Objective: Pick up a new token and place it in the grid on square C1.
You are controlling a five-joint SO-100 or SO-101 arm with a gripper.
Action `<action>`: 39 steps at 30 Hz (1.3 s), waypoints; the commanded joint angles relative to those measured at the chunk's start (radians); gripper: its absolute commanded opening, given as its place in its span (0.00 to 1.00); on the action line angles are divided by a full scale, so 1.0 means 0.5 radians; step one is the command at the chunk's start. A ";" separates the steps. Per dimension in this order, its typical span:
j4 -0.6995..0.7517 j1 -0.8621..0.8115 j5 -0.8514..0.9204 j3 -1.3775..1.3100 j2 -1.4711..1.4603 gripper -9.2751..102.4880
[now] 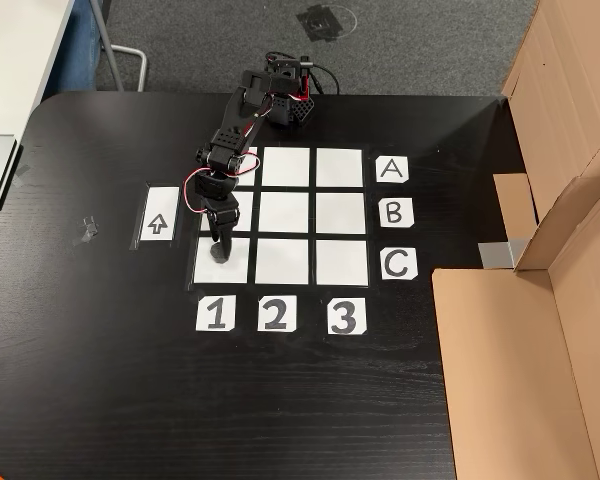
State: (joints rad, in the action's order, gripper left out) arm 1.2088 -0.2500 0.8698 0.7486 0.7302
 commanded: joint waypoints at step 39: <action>0.969 -1.028 0.058 -2.163 0.423 0.58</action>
State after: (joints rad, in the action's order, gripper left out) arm 1.6674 -0.7056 0.8989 -0.2470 0.9250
